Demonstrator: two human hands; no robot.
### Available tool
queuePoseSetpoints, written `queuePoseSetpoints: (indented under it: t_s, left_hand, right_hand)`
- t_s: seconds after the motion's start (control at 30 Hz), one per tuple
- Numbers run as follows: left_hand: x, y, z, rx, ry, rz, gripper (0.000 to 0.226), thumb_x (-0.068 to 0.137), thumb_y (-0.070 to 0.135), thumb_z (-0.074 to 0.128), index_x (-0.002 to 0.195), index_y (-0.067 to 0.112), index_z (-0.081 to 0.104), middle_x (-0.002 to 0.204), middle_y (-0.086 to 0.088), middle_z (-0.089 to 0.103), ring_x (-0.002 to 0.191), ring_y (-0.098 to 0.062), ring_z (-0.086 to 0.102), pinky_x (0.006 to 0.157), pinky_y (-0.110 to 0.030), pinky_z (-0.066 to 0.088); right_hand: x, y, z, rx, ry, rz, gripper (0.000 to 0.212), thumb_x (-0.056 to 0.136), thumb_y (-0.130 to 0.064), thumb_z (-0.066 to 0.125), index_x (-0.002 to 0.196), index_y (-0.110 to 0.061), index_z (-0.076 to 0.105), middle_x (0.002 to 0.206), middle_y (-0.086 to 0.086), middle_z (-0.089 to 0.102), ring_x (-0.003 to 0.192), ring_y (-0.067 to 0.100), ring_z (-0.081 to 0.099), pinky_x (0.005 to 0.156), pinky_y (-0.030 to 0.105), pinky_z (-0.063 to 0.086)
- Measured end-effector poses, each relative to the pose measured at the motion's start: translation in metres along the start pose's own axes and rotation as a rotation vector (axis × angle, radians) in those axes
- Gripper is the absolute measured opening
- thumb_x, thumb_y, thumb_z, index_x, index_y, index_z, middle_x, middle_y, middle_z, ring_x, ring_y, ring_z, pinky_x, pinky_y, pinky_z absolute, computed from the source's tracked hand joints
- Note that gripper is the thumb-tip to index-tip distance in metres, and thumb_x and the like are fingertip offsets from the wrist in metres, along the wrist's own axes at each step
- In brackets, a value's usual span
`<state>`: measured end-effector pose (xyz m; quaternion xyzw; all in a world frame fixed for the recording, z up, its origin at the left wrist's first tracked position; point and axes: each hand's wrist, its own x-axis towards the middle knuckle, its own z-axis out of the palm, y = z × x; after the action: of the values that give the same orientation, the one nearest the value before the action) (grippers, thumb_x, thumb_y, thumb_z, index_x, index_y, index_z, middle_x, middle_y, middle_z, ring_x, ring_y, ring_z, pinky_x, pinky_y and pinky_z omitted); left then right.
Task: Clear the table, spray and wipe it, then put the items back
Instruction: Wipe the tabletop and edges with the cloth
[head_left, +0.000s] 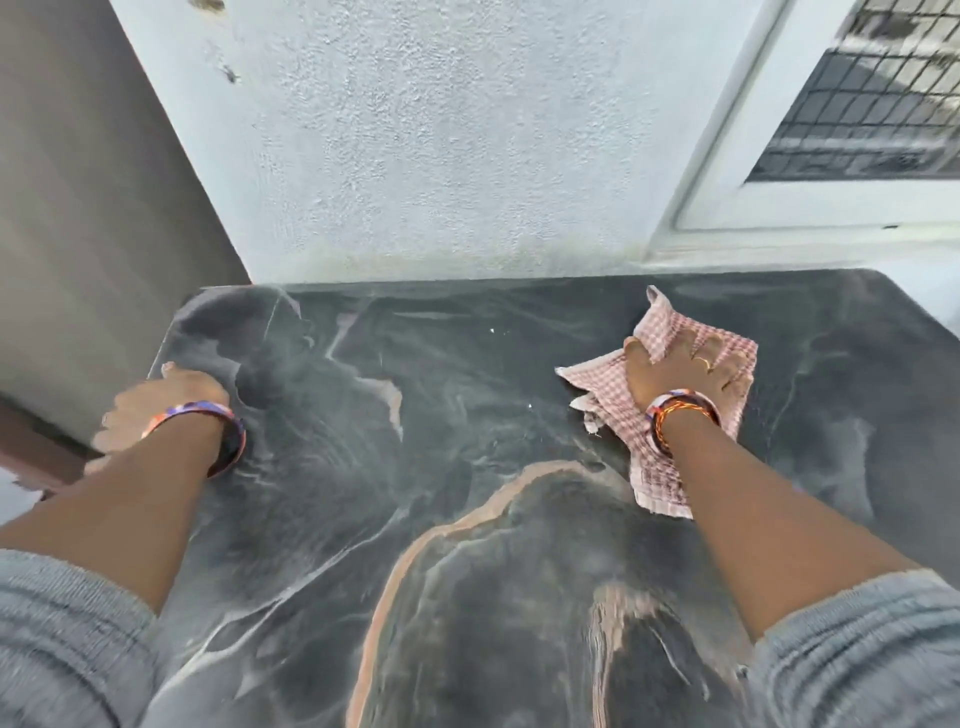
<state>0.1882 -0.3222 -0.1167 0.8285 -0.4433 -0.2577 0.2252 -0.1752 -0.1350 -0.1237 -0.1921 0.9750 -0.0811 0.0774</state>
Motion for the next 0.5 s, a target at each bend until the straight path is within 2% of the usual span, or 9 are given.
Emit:
queuePoseSetpoints:
  t_s: [0.03, 0.1, 0.13, 0.33, 0.5]
  left_hand:
    - [0.002, -0.001, 0.003, -0.011, 0.069, -0.008, 0.055, 0.097, 0.033, 0.027, 0.133, -0.006, 0.040, 0.141, -0.027, 0.039, 0.129, -0.040, 0.039, 0.078, -0.025, 0.040]
    - [0.010, 0.001, 0.005, 0.111, 0.182, -0.066, 0.063, 0.093, 0.042, 0.029, 0.124, -0.009, 0.048, 0.133, -0.029, 0.046, 0.125, -0.043, 0.041, 0.101, -0.043, 0.033]
    - [0.011, 0.001, 0.004, 0.150, 0.183, -0.071, 0.065, 0.092, 0.044, 0.029, 0.121, -0.011, 0.050, 0.131, -0.030, 0.048, 0.124, -0.043, 0.042, 0.105, -0.047, 0.028]
    - [0.022, 0.003, -0.009, 0.168, 0.032, -0.039, 0.067, 0.096, 0.045, 0.022, 0.124, -0.010, 0.048, 0.135, -0.029, 0.047, 0.126, -0.043, 0.042, 0.107, -0.045, 0.029]
    - [0.015, -0.001, -0.016, 0.189, -0.037, -0.005, 0.074, 0.093, 0.053, 0.027, 0.121, -0.011, 0.050, 0.132, -0.029, 0.050, 0.123, -0.043, 0.044, 0.105, -0.045, 0.032]
  right_hand:
    - [0.013, -0.006, -0.001, -0.016, -0.002, -0.013, 0.080, 0.087, -0.066, 0.022, 0.150, -0.018, 0.008, 0.159, 0.011, 0.001, 0.144, 0.038, -0.002, 0.116, 0.051, -0.006]
    - [0.035, -0.026, -0.003, -0.040, -0.014, -0.064, 0.078, 0.087, -0.065, 0.020, 0.150, -0.020, 0.008, 0.159, 0.009, 0.002, 0.144, 0.038, -0.002, 0.116, 0.050, -0.005]
    - [0.040, -0.034, -0.003, -0.049, -0.023, -0.087, 0.078, 0.087, -0.065, 0.020, 0.150, -0.021, 0.006, 0.159, 0.007, 0.002, 0.144, 0.037, -0.002, 0.116, 0.050, -0.005]
    - [0.018, -0.097, 0.010, -0.086, -0.042, -0.246, 0.078, 0.090, -0.059, 0.022, 0.149, -0.012, 0.000, 0.159, 0.007, 0.001, 0.145, 0.035, 0.000, 0.117, 0.048, -0.002]
    - [-0.043, -0.168, 0.033, -0.079, -0.062, -0.407, 0.079, 0.091, -0.056, 0.023, 0.148, -0.006, 0.000, 0.158, 0.012, -0.003, 0.145, 0.035, -0.002, 0.116, 0.047, -0.004]
